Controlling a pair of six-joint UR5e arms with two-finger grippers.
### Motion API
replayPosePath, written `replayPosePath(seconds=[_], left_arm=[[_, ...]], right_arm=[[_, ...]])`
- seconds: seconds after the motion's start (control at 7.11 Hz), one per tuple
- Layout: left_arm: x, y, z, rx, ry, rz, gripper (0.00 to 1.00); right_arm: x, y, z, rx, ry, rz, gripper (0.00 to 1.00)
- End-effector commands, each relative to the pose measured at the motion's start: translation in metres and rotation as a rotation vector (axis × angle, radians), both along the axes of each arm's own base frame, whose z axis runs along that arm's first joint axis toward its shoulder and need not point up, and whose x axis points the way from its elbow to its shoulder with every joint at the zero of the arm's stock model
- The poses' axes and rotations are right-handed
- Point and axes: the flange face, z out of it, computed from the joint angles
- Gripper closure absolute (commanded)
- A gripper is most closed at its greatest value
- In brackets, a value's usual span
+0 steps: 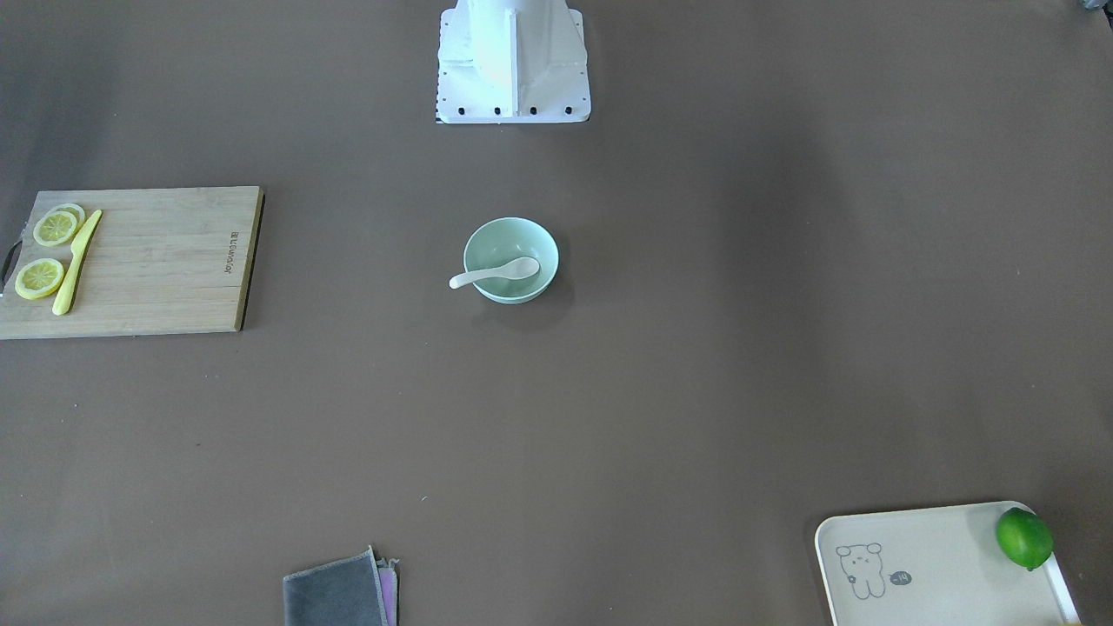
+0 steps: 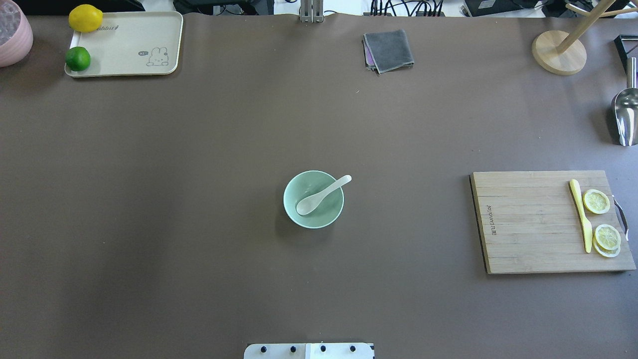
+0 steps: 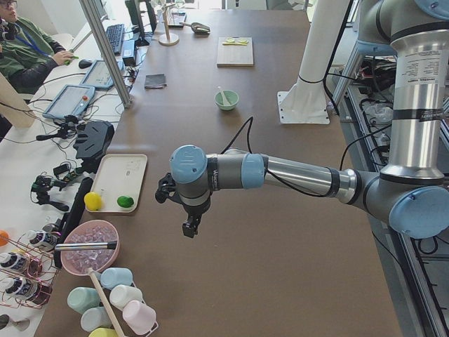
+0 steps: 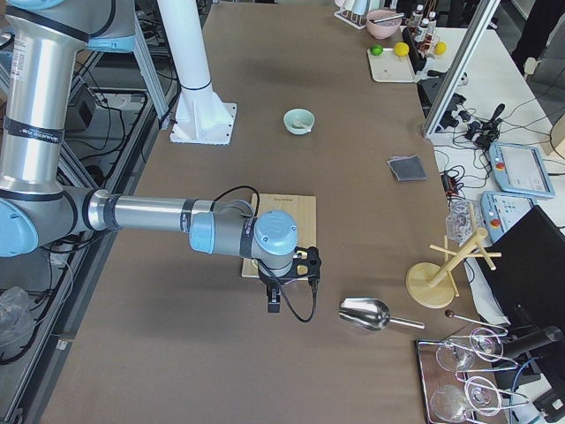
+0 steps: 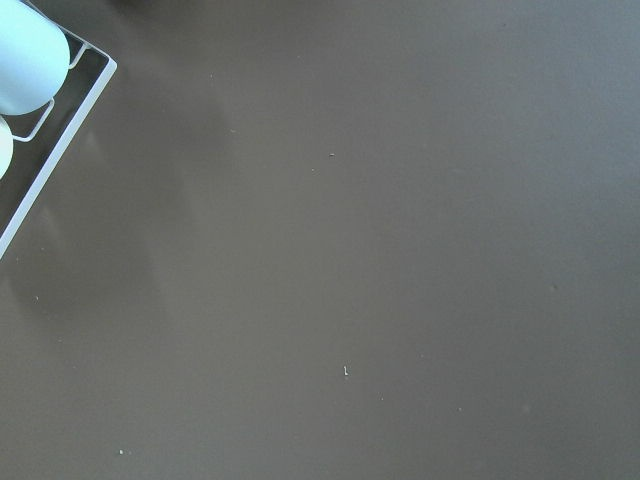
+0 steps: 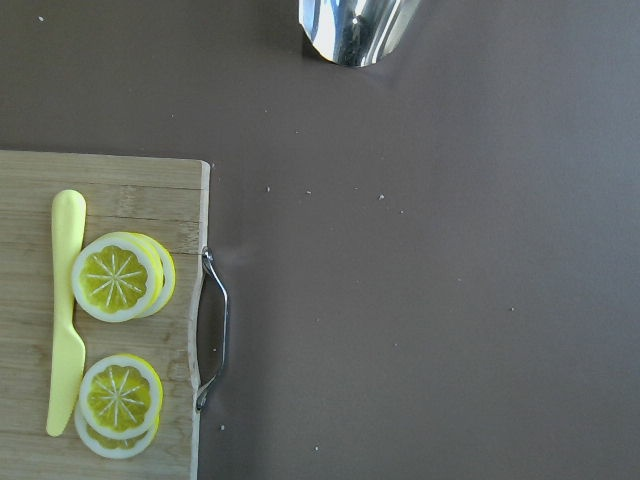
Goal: Place spoon in bowl
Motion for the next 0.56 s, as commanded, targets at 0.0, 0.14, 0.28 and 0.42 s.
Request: replayPosePath(seconds=[0.0, 0.14, 0.28, 0.42], left_arm=[[0.0000, 0.0004, -0.0012, 0.003, 0.000, 0.000, 0.02], [0.0000, 0.0004, -0.0012, 0.003, 0.000, 0.000, 0.02], [-0.0007, 0.0006, -0.0012, 0.003, 0.000, -0.002, 0.02], [-0.0007, 0.0006, -0.0012, 0.003, 0.000, -0.002, 0.02]], right_arm=[[-0.0008, 0.0000, -0.0011, 0.001, -0.011, 0.000, 0.00], [-0.0013, -0.0008, -0.0022, 0.003, -0.019, 0.001, 0.00], [-0.0014, -0.0009, -0.0031, 0.006, -0.020, 0.000, 0.00], [-0.0014, -0.0011, -0.0039, 0.007, -0.020, 0.000, 0.00]])
